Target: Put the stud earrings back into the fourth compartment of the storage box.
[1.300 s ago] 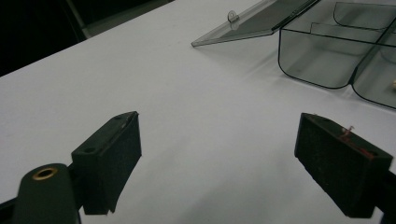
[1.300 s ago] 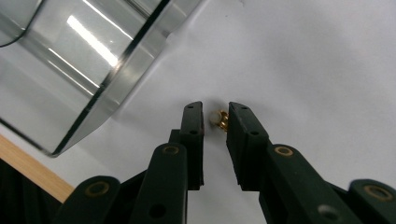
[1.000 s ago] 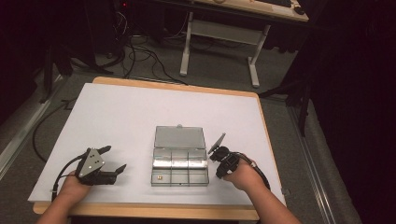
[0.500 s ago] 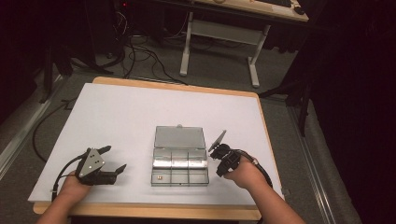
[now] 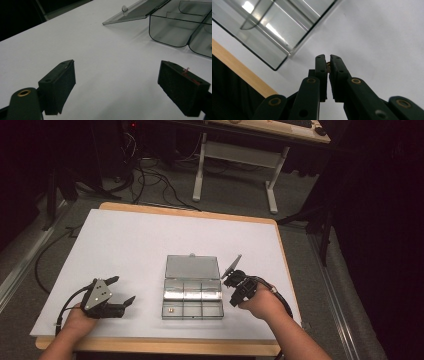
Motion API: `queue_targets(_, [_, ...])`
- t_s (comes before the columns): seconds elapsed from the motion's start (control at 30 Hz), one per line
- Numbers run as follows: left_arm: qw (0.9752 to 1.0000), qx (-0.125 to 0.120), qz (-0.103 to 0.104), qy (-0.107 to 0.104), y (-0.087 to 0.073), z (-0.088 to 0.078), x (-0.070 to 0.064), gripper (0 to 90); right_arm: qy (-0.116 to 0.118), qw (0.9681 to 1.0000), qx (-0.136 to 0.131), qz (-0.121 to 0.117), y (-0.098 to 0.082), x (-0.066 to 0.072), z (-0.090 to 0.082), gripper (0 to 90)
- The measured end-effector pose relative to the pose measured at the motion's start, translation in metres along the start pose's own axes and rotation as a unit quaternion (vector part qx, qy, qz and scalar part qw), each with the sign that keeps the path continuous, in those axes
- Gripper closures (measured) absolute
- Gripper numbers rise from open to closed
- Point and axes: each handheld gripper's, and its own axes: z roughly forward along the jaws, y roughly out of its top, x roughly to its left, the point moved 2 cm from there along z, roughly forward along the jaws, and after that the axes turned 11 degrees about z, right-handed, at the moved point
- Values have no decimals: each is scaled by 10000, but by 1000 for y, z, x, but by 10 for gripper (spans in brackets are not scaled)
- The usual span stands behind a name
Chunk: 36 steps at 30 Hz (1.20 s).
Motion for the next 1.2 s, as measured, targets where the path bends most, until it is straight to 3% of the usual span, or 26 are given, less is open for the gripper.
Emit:
queue_targets(0.03, [10000,3,8,-1,0,0,0,151,31,9999,-66,-131,1,-1,-1,859])
queue_targets(0.33, [10000,24,-38,15,0,0,0,151,83,9991,-198,-368,9,11,-14,859])
queue_targets(0.43, [10000,-26,11,82,0,-1,-1,151,120,9983,-229,-524,15,21,-18,859])
queue_targets(0.5, [9999,-34,-25,133,0,-1,-1,151,115,9987,-205,-445,17,27,-20,859])
queue_targets(0.6, [9998,-87,42,165,0,-2,-2,151,101,9977,-253,-614,21,34,-22,859])
queue_targets(0.8, [9999,-36,67,106,0,-1,-2,150,137,9970,-308,-693,29,48,-19,859])
queue_targets(0.97, [10000,-5,-44,4,0,0,1,151,216,9957,-254,-865,42,59,-13,860])
queue_targets(1.2, [10000,-32,19,18,0,-1,-1,151,237,9928,-252,-1148,56,78,-8,859])
